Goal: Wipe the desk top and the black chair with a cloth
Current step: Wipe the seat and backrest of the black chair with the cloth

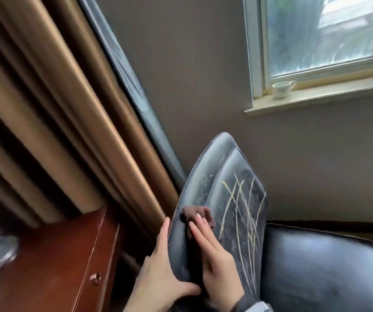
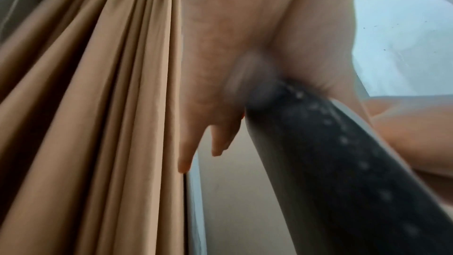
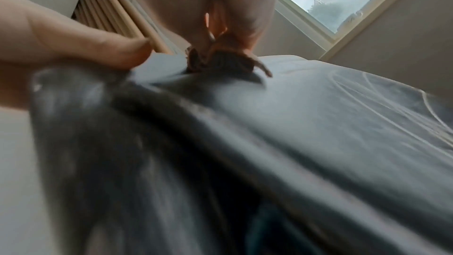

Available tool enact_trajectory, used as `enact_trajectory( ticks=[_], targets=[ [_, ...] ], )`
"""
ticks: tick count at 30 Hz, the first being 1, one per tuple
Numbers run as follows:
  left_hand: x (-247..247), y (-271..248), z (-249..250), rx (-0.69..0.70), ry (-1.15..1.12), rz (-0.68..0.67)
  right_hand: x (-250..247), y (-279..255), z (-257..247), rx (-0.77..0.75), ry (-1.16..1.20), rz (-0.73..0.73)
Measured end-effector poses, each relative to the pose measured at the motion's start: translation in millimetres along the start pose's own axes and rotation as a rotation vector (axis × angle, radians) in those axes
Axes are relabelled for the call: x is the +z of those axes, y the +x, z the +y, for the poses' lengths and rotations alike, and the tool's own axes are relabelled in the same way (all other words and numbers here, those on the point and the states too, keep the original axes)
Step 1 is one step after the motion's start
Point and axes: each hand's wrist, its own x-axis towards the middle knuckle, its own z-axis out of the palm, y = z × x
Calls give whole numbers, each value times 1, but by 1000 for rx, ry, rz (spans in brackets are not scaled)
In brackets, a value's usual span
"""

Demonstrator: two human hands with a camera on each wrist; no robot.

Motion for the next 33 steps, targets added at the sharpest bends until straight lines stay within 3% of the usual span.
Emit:
enact_trajectory(
  ticks=[3,7,14,18,21,24,28,31,33],
  targets=[
    [-2,-9,7,-20,26,34,-1,-4,-6,1,31,-76],
    [-4,-26,14,-50,102,21,-12,-43,-32,-123,60,-171],
    [12,-35,12,-85,89,150,-10,-2,-22,-92,-33,-268],
    [16,-34,13,-97,10,211,-25,-29,-30,-308,17,-399],
    [17,-33,18,-191,73,196,-32,3,-2,-433,-43,-452],
    [15,-30,20,-284,82,197,-19,49,21,-350,-77,-396],
    [15,-28,37,-407,66,279,-16,56,29,-414,-106,-422],
    [15,-27,51,-508,136,284,-24,59,21,-486,-81,-510],
    [17,-29,58,-606,200,269,-34,48,17,-594,29,-680]
  ],
)
